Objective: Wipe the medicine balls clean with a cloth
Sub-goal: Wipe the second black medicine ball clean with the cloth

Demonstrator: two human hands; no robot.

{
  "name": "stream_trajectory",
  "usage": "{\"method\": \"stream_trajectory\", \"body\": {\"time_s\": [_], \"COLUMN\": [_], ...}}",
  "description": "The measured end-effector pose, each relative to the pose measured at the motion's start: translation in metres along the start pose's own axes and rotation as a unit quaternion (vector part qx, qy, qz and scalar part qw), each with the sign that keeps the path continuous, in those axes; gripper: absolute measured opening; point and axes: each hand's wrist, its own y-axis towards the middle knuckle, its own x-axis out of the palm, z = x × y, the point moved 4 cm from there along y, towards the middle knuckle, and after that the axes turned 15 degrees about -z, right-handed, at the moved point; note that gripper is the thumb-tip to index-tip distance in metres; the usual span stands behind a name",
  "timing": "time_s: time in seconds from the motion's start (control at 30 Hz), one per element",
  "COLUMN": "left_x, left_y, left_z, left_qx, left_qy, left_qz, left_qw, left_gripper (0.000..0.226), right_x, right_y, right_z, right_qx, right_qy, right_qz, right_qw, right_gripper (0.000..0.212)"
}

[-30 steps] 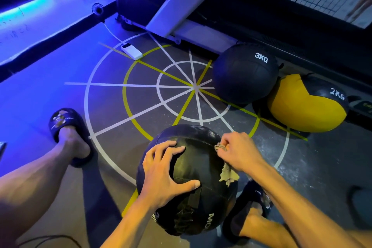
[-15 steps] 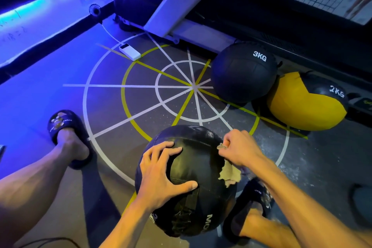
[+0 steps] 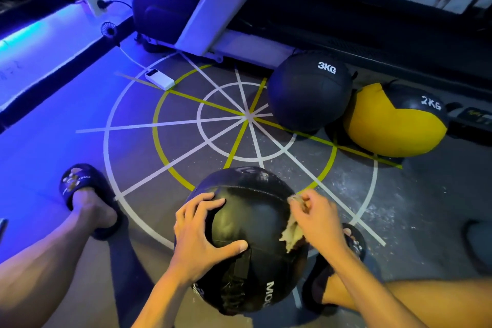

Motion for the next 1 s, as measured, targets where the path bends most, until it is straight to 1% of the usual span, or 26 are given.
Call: {"method": "stream_trajectory", "body": {"time_s": [0.07, 0.13, 0.2, 0.27, 0.33, 0.43, 0.5, 0.53, 0.57, 0.63, 0.67, 0.7, 0.77, 0.83, 0.87, 0.9, 0.93, 1.0], "left_x": [-0.004, -0.007, -0.006, -0.004, -0.004, -0.006, -0.008, -0.008, -0.007, -0.004, -0.001, 0.002, 0.005, 0.003, 0.0, -0.004, -0.006, -0.006], "left_y": [0.001, 0.001, -0.001, -0.005, -0.009, -0.012, -0.016, -0.019, -0.021, -0.023, -0.023, -0.024, -0.025, -0.028, -0.029, -0.03, -0.031, -0.032], "left_z": [-0.001, -0.002, -0.003, -0.002, -0.001, -0.001, -0.002, -0.003, -0.003, -0.001, 0.001, 0.003, 0.006, 0.003, 0.0, -0.002, -0.003, -0.002], "left_qx": [-0.004, -0.015, -0.018, -0.015, -0.013, -0.005, -0.003, -0.002, -0.002, -0.004, -0.003, -0.003, -0.005, -0.006, -0.009, -0.011, -0.013, -0.014], "left_qy": [-0.013, -0.025, -0.026, -0.023, -0.022, -0.015, -0.008, -0.005, -0.005, -0.006, -0.004, -0.003, -0.003, 0.0, -0.001, 0.0, -0.001, 0.001], "left_qz": [0.021, 0.053, 0.06, 0.05, 0.048, 0.047, 0.043, 0.041, 0.041, 0.042, 0.044, 0.046, 0.047, 0.043, 0.04, 0.037, 0.037, 0.039], "left_qw": [1.0, 0.998, 0.998, 0.998, 0.999, 0.999, 0.999, 0.999, 0.999, 0.999, 0.999, 0.999, 0.999, 0.999, 0.999, 0.999, 0.999, 0.999], "left_gripper": [0.076, 0.065, 0.06, 0.06, 0.06, 0.058, 0.057, 0.057, 0.057, 0.058, 0.057, 0.057, 0.058, 0.058, 0.059, 0.06, 0.06, 0.06], "right_x": [0.007, 0.024, 0.036, 0.039, 0.039, 0.049, 0.051, 0.047, 0.042, 0.029, 0.024, 0.023, 0.029, 0.039, 0.04, 0.038, 0.034, 0.026], "right_y": [-0.011, -0.017, -0.016, -0.01, -0.005, -0.006, -0.014, -0.016, -0.018, -0.023, -0.027, -0.031, -0.035, -0.036, -0.035, -0.036, -0.036, -0.04], "right_z": [0.043, 0.066, 0.063, 0.036, -0.004, -0.056, -0.06, -0.05, -0.035, 0.002, 0.014, 0.017, 0.002, -0.018, -0.021, -0.02, -0.013, 0.005], "right_qx": [0.069, 0.121, 0.134, 0.12, 0.065, -0.069, -0.126, -0.13, -0.116, -0.042, -0.014, -0.004, -0.038, -0.097, -0.113, -0.117, -0.113, -0.088], "right_qy": [0.042, 0.124, 0.196, 0.216, 0.204, 0.116, 0.073, 0.067, 0.068, 0.095, 0.112, 0.12, 0.115, 0.088, 0.07, 0.054, 0.037, 0.025], "right_qz": [0.009, 0.016, 0.061, 0.114, 0.134, 0.104, 0.088, 0.085, 0.083, 0.083, 0.094, 0.104, 0.103, 0.071, 0.047, 0.025, 0.008, -0.004], "right_qw": [0.997, 0.985, 0.97, 0.962, 0.968, 0.985, 0.985, 0.986, 0.987, 0.991, 0.989, 0.987, 0.987, 0.989, 0.99, 0.991, 0.993, 0.996], "right_gripper": [0.027, 0.03, 0.03, 0.031, 0.028, 0.026, 0.022, 0.019, 0.015, 0.009, 0.009, 0.011, 0.009, 0.005, 0.002, 0.0, 0.003, 0.006]}}
